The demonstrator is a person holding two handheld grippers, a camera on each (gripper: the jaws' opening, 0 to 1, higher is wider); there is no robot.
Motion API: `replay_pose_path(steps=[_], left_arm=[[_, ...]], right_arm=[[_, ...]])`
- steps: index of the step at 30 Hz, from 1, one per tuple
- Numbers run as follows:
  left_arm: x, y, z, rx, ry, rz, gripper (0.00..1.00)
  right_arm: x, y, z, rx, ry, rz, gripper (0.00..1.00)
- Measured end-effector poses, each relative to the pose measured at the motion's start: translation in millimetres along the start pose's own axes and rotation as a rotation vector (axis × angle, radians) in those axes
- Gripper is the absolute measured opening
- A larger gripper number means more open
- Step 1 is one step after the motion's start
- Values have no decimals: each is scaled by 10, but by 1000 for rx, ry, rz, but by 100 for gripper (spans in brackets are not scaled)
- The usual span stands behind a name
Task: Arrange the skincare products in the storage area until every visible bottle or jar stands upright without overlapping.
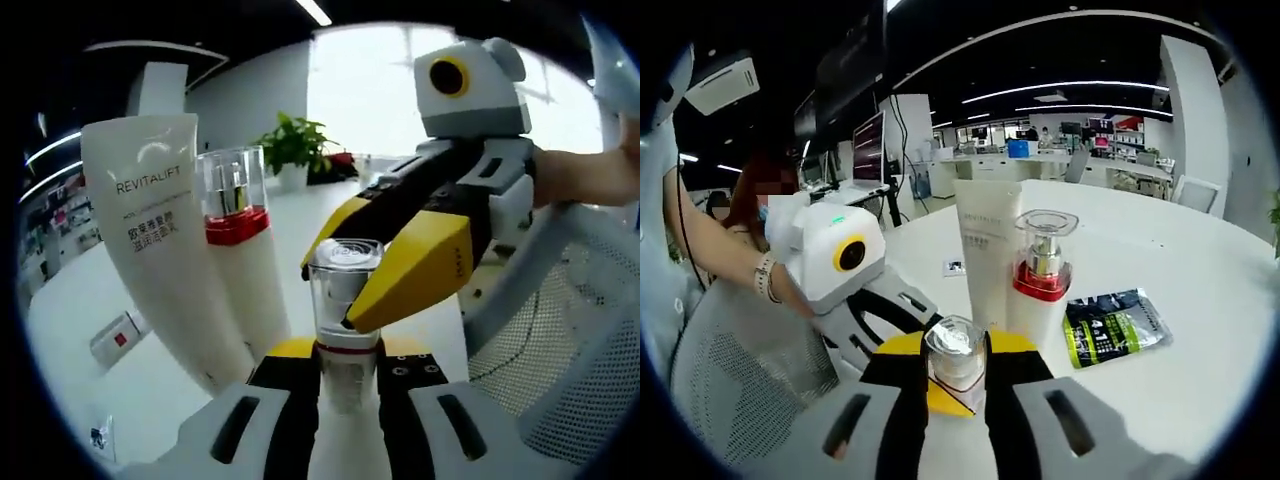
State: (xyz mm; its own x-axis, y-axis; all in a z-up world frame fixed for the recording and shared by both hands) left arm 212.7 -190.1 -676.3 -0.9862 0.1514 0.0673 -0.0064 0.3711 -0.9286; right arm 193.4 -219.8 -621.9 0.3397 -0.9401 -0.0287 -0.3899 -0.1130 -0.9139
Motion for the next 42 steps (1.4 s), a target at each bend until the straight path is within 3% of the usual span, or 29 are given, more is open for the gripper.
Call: replay_pose_path(steps=[11, 14, 21, 29, 37, 42], left_arm=[[7, -7, 1, 8, 2, 33, 18], [17, -8, 1, 6, 9, 38, 18], [-5, -12, -36, -6, -4, 62, 22], [-29, 65, -61, -47, -33, 51, 22], [-85, 118, -124, -82, -66, 32, 20], [-114, 147, -175, -96, -89, 8, 18]], right_arm=[[-22, 17, 2, -3, -6, 52, 24], [-31, 58, 0, -29, 0, 31, 28], [-10, 45, -97, -22, -7, 31, 31], [52, 261, -160, -136, -31, -17, 28], [109, 446, -28, -248, -48, -97, 21], [114, 505, 71, -280, -75, -106, 20]])
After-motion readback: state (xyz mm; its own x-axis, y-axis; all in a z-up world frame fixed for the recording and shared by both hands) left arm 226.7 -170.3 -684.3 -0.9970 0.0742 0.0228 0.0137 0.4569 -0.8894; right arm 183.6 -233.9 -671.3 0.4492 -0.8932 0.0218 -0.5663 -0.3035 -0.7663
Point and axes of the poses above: the point that each gripper's makers call its tool centre point, and the gripper's own axes: z roughly forward along the fingers, x roughly to its right, y roughly out of its underside, the point moved 4 cm from there along -z, roughly backward along the fingers, and after that the axes turned 6 degrees about y, right-handed, at the moved point
